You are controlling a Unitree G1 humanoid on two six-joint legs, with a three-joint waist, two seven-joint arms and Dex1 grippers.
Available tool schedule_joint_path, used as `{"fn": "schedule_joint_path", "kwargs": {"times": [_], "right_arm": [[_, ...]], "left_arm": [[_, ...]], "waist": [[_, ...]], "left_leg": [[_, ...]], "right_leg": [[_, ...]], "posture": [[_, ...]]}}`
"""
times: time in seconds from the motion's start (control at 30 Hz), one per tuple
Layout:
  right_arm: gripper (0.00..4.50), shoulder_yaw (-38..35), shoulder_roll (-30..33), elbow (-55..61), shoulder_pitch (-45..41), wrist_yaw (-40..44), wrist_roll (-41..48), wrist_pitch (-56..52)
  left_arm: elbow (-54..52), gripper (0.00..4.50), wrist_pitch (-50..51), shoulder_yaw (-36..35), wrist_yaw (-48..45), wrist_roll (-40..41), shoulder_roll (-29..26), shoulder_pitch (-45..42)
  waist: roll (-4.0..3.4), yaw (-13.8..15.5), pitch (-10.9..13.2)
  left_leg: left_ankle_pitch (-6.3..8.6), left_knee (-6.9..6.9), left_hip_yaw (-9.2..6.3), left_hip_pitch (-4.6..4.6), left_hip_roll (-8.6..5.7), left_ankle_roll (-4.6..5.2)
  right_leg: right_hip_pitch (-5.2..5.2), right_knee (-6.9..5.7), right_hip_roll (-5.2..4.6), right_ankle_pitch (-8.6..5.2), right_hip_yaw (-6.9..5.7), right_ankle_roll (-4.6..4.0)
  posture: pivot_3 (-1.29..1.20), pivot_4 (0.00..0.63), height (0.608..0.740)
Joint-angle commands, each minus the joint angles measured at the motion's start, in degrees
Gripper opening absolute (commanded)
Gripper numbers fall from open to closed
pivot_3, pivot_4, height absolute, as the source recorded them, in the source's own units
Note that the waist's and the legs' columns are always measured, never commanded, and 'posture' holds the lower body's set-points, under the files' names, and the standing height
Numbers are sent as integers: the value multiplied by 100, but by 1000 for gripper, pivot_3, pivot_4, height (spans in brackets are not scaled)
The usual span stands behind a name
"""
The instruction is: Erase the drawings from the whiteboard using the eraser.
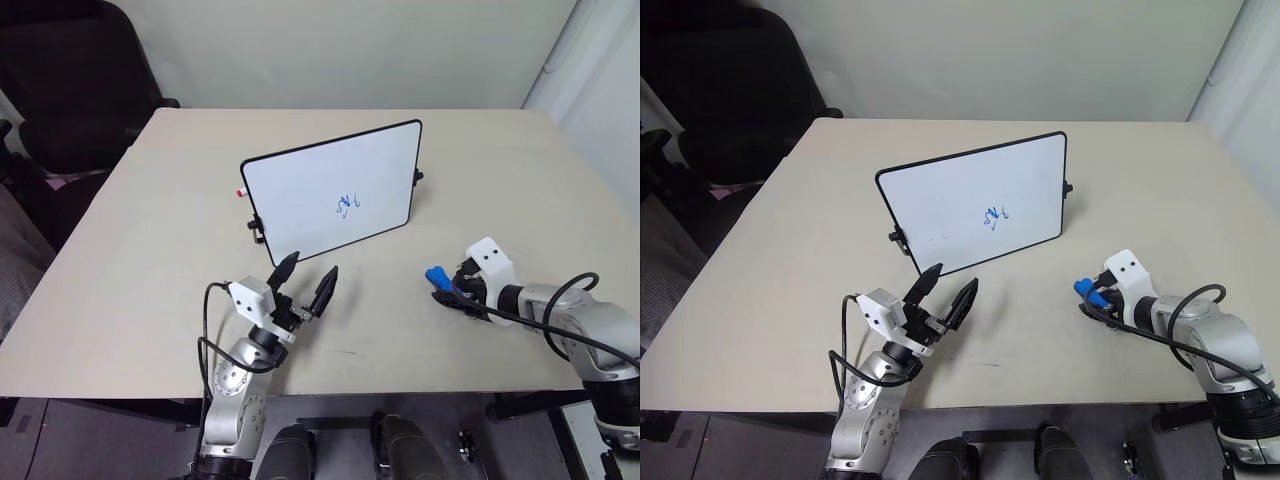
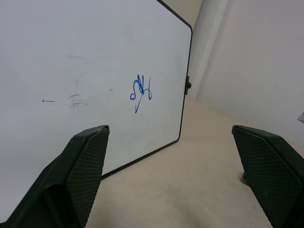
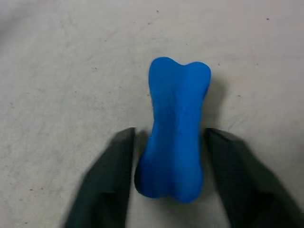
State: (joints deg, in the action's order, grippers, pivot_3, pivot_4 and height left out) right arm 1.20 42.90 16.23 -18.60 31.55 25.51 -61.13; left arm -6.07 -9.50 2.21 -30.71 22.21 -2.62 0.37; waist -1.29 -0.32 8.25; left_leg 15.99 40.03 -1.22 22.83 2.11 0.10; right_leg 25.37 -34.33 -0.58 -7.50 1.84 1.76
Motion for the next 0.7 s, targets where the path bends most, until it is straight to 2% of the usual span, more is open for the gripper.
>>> {"fn": "schedule_joint_path", "kwargs": {"times": [0.03, 0.07, 0.13, 0.27, 0.5, 0.6, 0.7], "right_arm": [[1173, -20, 97, 195, 33, 179, 83, -124], [845, -26, 97, 203, 30, 182, 101, -181], [845, -31, 97, 186, 16, 191, 114, -262], [368, -45, 100, 186, 23, 242, 111, -297], [348, -402, -287, 717, -102, 401, 494, 100], [348, -384, -905, 791, -570, 243, 770, 79], [348, -115, -1380, 614, -960, 35, 640, 115]], "left_arm": [[-135, 4500, -94, -9, 2, 37, 17, 11], [-140, 4500, -91, -2, 4, 38, 21, 14], [-151, 4500, -83, 12, 8, 38, 30, 21], [-188, 4500, -68, 52, 13, 35, 52, 49], [-247, 4500, -53, 29, 8, 50, 28, 96], [-263, 4500, -34, 0, 3, 65, -6, 93], [-282, 4500, -9, -33, 8, 87, -51, 79]], "waist": [[0, 0, 0], [0, 0, 0], [0, 1, 0], [0, 2, 0], [0, 1, 0], [0, -27, 0], [0, -36, 0]], "left_leg": [[0, 0, 0, 0, 0, 0], [0, 0, 0, 0, 0, 0], [0, 0, 0, 0, 1, 0], [0, 0, 0, 0, 1, 0], [1, 0, 1, 0, 1, 1], [0, 1, 4, -3, -3, 1], [0, 2, 2, -9, -6, 2]], "right_leg": [[0, 0, 1, 0, 0, 0], [0, 0, 1, 0, 0, 0], [0, 0, 4, -1, 0, 1], [0, 1, 6, -2, 0, 2], [1, 1, 20, -2, 0, 2], [1, 0, 23, 0, 1, 0], [0, -1, 23, 3, 1, -6]], "posture": [[0, 150, 740], [0, 150, 740], [0, 150, 740], [0, 150, 740], [0, 150, 740], [0, 150, 740], [0, 150, 740]]}}
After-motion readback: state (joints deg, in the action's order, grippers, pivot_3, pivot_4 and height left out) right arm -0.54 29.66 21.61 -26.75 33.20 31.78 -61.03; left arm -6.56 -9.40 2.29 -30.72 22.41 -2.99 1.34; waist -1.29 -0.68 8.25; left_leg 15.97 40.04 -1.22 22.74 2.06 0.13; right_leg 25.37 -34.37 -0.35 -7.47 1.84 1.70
